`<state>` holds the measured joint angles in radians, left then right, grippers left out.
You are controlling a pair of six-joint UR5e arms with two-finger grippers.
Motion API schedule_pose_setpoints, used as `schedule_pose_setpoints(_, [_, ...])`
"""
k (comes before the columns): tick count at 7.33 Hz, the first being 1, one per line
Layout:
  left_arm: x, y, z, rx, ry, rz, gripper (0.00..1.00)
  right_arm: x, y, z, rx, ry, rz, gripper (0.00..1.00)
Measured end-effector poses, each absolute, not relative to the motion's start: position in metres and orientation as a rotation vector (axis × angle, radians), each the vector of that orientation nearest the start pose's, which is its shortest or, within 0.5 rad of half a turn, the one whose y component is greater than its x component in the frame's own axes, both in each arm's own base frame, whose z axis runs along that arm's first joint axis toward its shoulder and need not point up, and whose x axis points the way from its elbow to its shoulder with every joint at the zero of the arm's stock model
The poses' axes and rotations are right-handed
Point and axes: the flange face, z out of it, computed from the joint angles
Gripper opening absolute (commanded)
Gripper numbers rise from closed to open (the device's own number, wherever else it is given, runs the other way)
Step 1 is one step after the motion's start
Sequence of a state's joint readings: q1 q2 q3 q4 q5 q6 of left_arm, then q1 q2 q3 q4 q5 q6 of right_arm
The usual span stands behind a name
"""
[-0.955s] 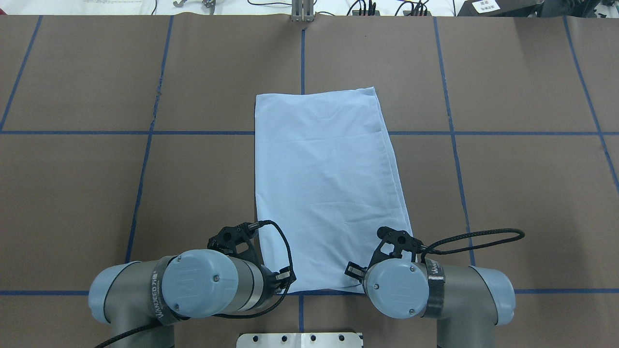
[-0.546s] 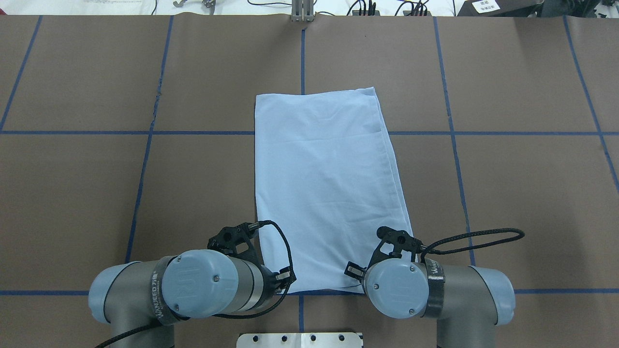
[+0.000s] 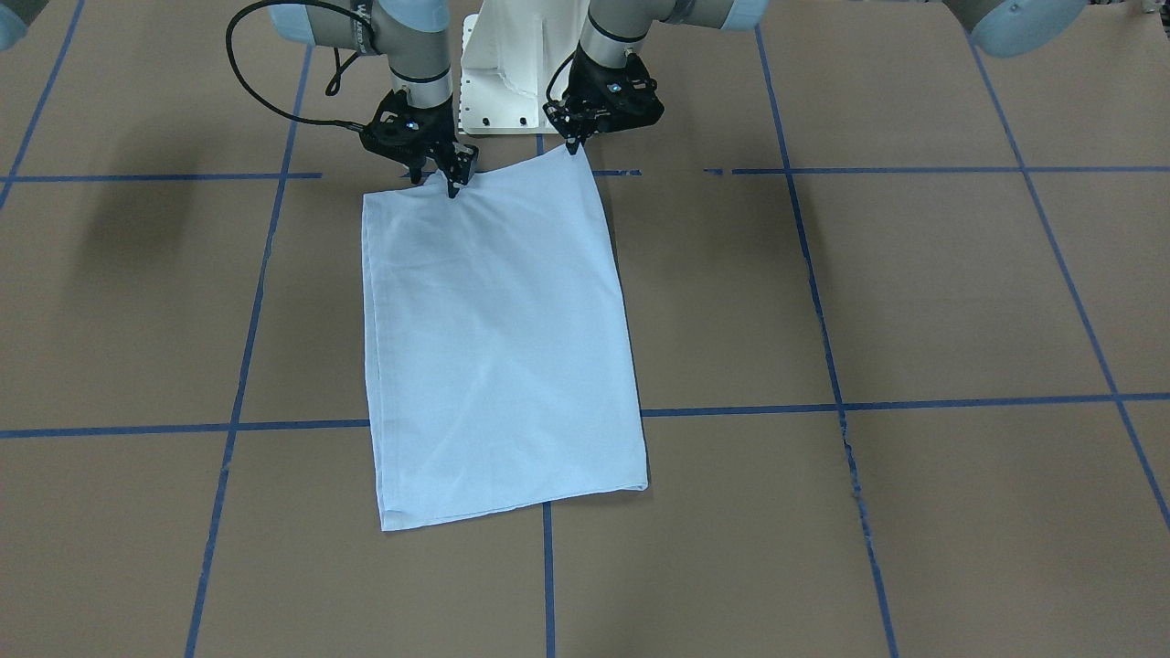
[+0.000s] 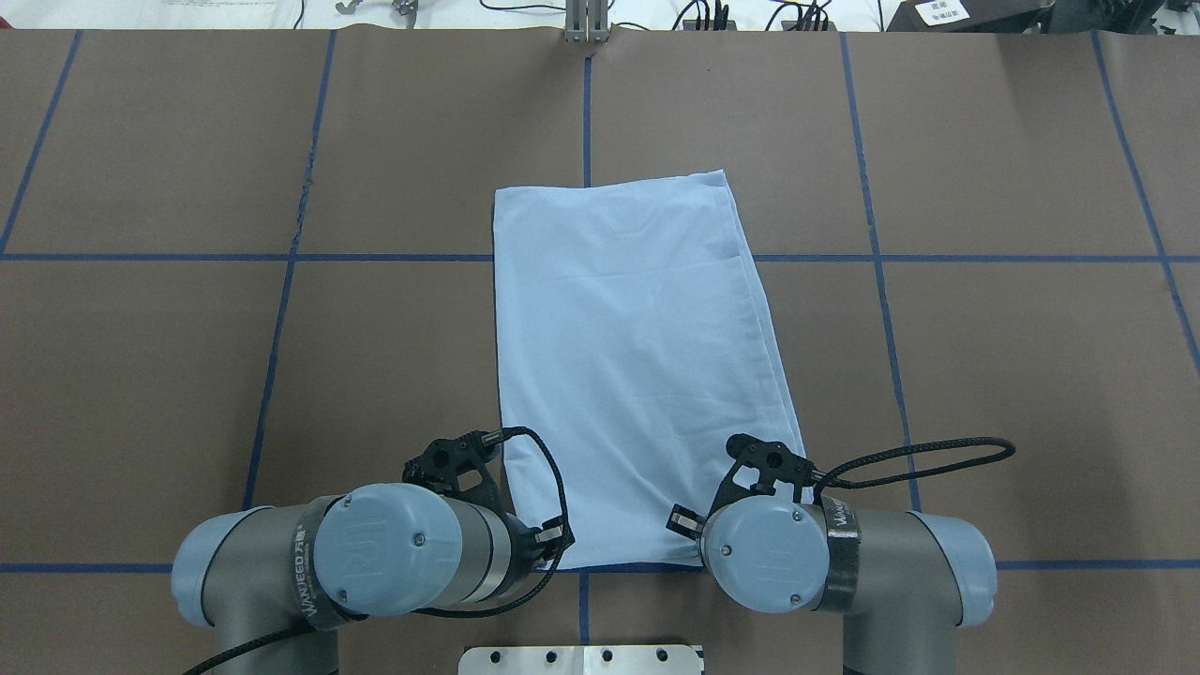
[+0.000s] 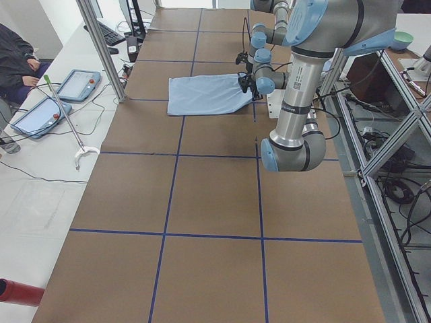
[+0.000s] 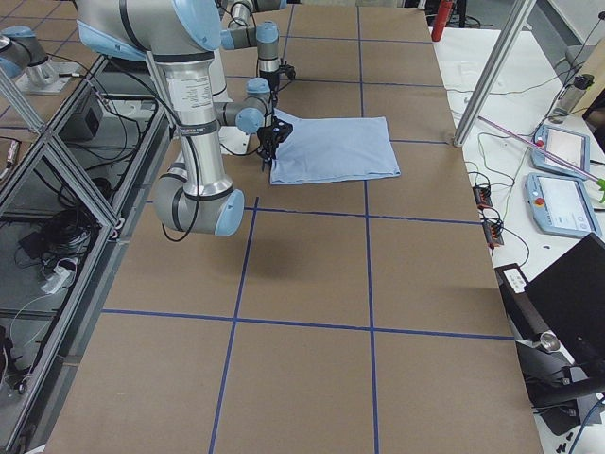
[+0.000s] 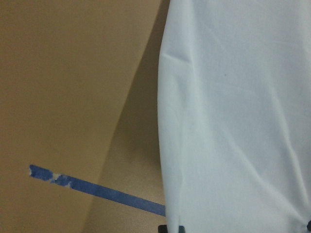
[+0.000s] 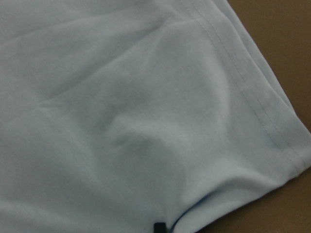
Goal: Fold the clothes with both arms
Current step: 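Grasp the shirt's near end with both grippers side by side, then lift the near end with both grippers and fold it farther from the robot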
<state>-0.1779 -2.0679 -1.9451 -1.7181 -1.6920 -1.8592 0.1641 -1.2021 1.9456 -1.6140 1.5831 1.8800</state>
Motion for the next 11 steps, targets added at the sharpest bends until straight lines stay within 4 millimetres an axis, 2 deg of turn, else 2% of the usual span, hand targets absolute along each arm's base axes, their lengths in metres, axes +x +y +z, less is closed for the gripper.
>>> schedule_pose_setpoints(2, [0.561,-0.224,0.201,-0.168,1.018,-0.363,0.00,-0.552,-0.229,0.299,-0.061,-0.716,0.451,0.00])
schedule_pose_setpoints(5, [0.557,-0.225,0.202,-0.159,1.018,-0.353,0.00,-0.546,-0.233,0.278,-0.063,-0.760,0.462,0.00])
schedule_pose_setpoints(6, [0.548,-0.225,0.201,-0.151,1.024,-0.343,0.00,-0.538,-0.233,0.265,-0.067,-0.790,0.463,0.00])
schedule_pose_setpoints(8, [0.517,-0.215,0.190,-0.149,1.027,-0.329,0.00,-0.515,-0.229,0.237,-0.081,-0.863,0.453,0.00])
schedule_pose_setpoints(11, [0.480,-0.174,0.166,-0.183,1.029,-0.275,0.00,-0.490,-0.208,0.208,-0.148,-0.939,0.401,0.00])
